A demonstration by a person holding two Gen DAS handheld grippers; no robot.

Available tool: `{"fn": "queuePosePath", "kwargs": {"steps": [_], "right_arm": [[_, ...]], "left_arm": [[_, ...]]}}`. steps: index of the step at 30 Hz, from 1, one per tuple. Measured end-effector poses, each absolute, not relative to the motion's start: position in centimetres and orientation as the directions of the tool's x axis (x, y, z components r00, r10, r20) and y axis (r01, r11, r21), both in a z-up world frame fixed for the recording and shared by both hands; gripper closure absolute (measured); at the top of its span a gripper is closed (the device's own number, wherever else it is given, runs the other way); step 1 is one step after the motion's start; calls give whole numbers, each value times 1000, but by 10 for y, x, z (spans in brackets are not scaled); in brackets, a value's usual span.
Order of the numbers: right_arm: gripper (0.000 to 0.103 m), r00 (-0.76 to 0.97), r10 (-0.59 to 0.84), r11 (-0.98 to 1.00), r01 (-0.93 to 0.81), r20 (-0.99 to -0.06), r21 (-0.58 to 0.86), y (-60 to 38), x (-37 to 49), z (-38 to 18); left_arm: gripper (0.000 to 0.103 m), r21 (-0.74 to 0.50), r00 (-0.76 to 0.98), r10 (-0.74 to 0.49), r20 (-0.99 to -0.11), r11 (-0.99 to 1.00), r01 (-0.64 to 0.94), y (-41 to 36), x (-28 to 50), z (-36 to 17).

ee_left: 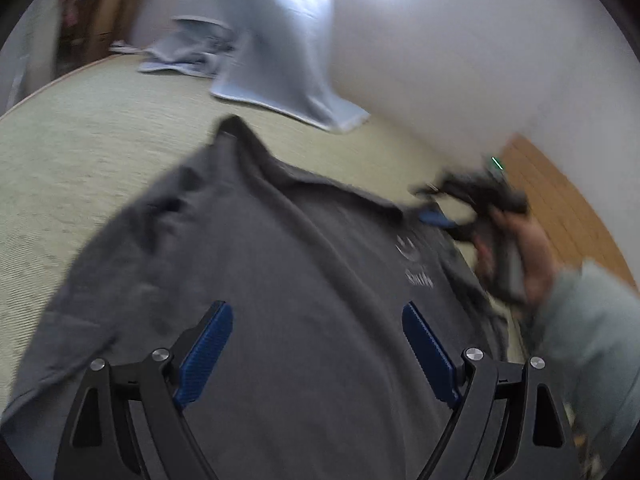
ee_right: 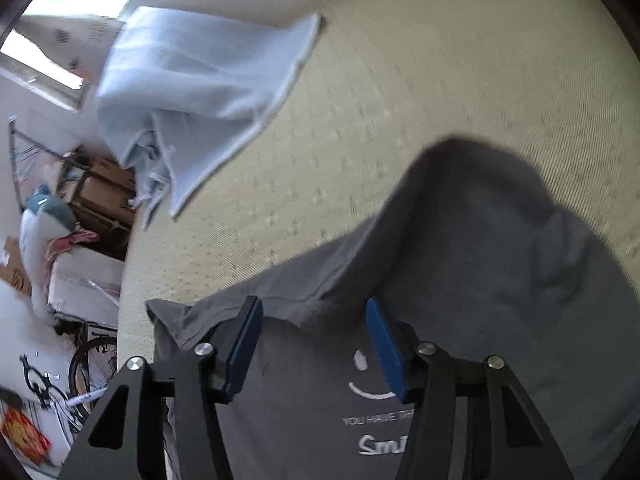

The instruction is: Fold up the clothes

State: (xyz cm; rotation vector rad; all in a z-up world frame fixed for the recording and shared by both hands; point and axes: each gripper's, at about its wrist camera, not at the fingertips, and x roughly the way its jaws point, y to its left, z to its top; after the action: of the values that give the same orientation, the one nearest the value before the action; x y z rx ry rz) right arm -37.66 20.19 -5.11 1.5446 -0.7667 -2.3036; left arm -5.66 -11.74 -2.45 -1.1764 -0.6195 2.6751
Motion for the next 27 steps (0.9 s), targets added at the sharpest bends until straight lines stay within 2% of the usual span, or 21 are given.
{"fn": "queuePosePath", "kwargs": {"steps": [2,6,10,15,17,18,19,20,25,27], "right_arm": [[54,-384,-464,-842,-90,-798,532,192,-381,-57],[61,-359,-383,-877,-149,-851,457,180,-396,-70],[93,-355,-333,-884,-205,-874,420,177,-408,-72],[94,-458,-369,-839,-210,-809,502,176,-436,-46],[86,-506,-390,-812,-204,-769,546,176,-449,-35],[79,-509,-399,-801,-213,-763,560,176,-454,-35],[61,-511,-407,-788,-222,-757,573,177,-458,-35],[52,-523,-418,-776,-220,-743,591,177,-459,-34],[34,-590,-361,-834,-141,-722,533,162,-442,-15],[32,-593,-361,-879,-42,-720,475,143,-433,-7]], "left_arm": [[13,-455,-668,330,-667,-891,14,-111,-60,-29],[13,-515,-670,380,-638,-857,4,-115,-60,-31],[13,-544,-684,387,-619,-839,19,-126,-61,-29],[13,-605,-700,410,-585,-795,40,-146,-63,-26],[13,-607,-705,404,-583,-793,48,-153,-63,-24],[13,-609,-709,402,-580,-791,50,-155,-63,-23],[13,-609,-714,394,-578,-791,57,-159,-63,-21],[13,-609,-720,386,-577,-791,64,-162,-63,-20],[13,-625,-730,370,-575,-775,100,-176,-61,-21],[13,-619,-726,365,-583,-778,106,-177,-61,-22]]}}
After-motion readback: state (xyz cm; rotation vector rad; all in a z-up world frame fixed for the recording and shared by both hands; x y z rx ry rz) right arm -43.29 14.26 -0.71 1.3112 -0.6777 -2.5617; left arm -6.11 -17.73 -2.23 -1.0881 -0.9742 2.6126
